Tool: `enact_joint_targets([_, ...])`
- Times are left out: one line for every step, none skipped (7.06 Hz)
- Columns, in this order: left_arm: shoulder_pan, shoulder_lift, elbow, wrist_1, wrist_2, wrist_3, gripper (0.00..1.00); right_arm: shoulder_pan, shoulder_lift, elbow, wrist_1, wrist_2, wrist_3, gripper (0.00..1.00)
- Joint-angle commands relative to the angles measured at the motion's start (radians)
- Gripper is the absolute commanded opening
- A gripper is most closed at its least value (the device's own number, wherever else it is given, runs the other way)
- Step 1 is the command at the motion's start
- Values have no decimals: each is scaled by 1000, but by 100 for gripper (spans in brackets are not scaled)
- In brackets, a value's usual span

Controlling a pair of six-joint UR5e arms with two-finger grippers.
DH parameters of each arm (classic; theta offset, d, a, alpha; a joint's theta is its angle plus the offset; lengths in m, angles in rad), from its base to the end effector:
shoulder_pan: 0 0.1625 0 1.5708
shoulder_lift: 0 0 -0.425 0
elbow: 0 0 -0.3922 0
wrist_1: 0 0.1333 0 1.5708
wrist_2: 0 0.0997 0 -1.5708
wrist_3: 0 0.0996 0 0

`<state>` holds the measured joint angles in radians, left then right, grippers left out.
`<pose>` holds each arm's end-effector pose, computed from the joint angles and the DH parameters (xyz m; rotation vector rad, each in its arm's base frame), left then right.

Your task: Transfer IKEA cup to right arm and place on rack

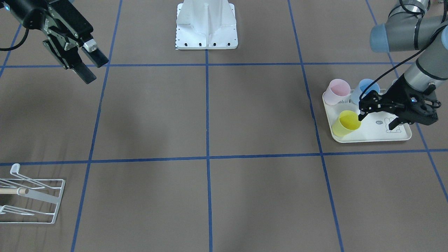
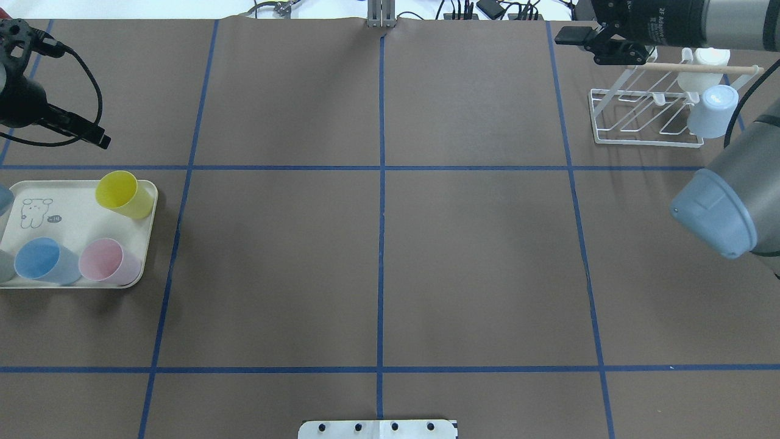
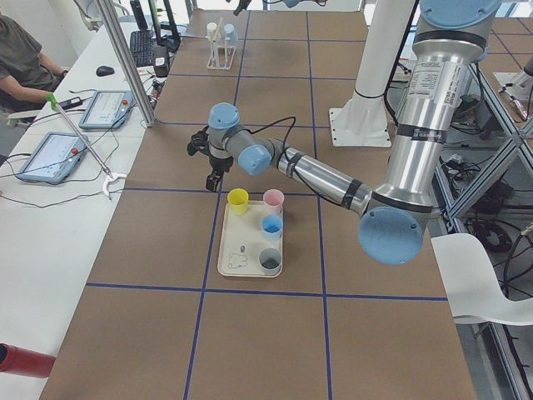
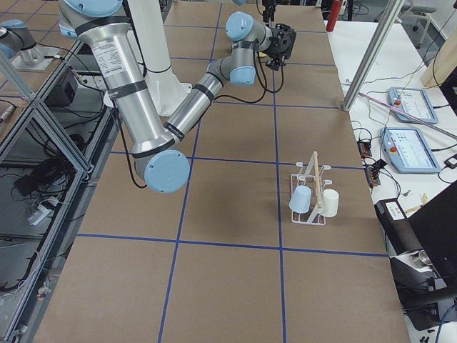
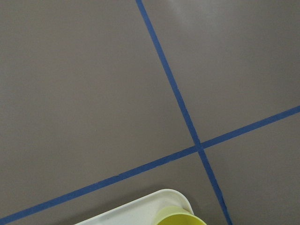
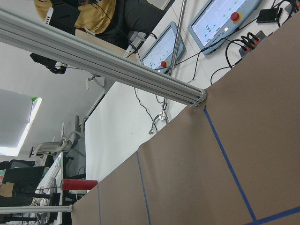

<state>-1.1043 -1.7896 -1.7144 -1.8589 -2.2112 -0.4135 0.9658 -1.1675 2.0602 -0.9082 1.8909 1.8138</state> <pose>0.1980 -0.5572 0.4415 0.3054 0.8268 0.2577 -0.2056 -0.4766 0.1497 0.3160 -1.5679 0.7013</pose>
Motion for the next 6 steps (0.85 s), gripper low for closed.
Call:
enact_joint_targets([1, -13, 47, 0, -1, 7, 99, -60, 6, 3, 0, -91, 6, 100])
enact_joint_targets([3, -11, 61, -2, -1, 6, 99, -64, 12, 0, 0, -92, 6, 100])
enact_joint_targets([26, -5, 68, 0, 1, 7, 99, -65, 12, 0, 0, -92, 7, 100])
enact_joint_targets([61, -5, 85, 0, 7, 7, 99, -67, 12, -2, 0, -92, 6, 100])
enact_joint_targets([89, -4, 97, 0, 8, 7, 99, -67, 12, -2, 0, -92, 6, 100])
enact_joint_targets([92, -4, 108, 0, 8, 9, 99, -67, 12, 0, 0, -93, 6, 100])
